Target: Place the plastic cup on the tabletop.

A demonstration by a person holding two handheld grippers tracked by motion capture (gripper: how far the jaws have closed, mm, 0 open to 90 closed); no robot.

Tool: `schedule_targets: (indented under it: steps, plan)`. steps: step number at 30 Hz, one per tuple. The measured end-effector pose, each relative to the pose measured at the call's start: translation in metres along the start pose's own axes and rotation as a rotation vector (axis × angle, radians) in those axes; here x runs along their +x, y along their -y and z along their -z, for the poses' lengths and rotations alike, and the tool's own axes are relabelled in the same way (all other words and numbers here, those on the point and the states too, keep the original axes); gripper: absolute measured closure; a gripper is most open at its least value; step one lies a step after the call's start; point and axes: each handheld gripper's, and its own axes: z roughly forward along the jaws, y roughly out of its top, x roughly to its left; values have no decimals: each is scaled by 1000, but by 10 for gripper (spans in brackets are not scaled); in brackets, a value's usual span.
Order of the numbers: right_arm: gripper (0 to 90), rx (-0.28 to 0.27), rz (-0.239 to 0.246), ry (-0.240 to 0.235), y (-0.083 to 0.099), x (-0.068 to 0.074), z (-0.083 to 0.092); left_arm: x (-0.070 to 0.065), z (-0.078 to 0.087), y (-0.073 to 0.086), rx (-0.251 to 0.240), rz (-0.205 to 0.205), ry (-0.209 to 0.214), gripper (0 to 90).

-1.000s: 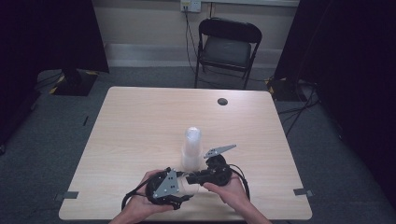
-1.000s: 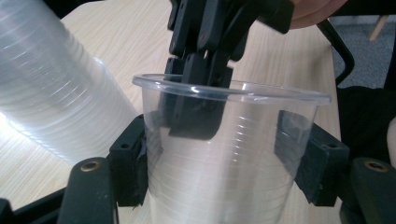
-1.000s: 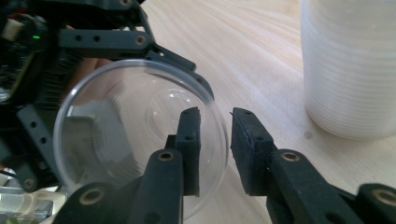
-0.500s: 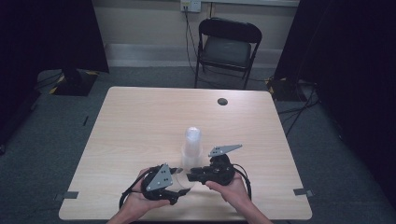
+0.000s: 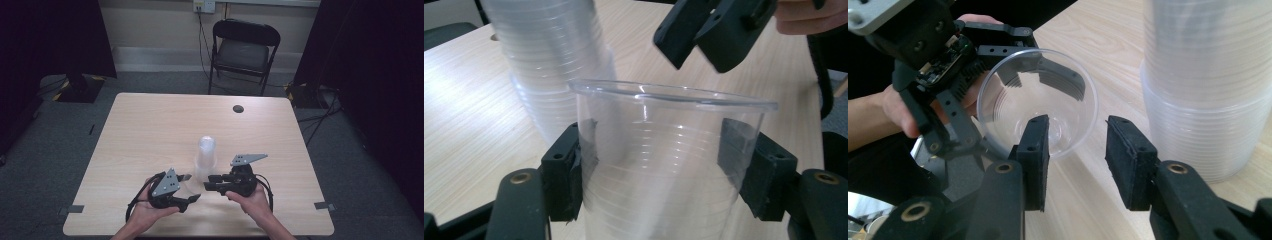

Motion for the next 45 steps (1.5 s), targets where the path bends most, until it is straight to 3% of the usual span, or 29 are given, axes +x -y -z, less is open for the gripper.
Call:
schedule_targets:
  steps: [4,7,15,19,28,30,38,45]
  plan:
    - [581,-21,29,21,-1,0,3,9,3,2,-5,34,-4,318]
    - [561,-24,71,29,-1,1,4,16,6,2,-27,85,-10,318]
    - [541,-28,75,53,3,-2,8,31,16,2,-68,157,-61,315]
    - [543,-36,75,73,5,-2,15,37,24,-1,-77,172,-91,314]
    - [531,-45,77,152,13,-7,33,58,31,0,-92,264,-145,315]
    - [531,-52,73,176,17,-8,37,62,32,-1,-81,271,-162,317]
    - [518,-35,51,217,34,-17,52,81,33,-16,-128,286,-185,314]
    - [515,-34,27,250,46,-28,64,97,28,-27,-121,284,-209,314]
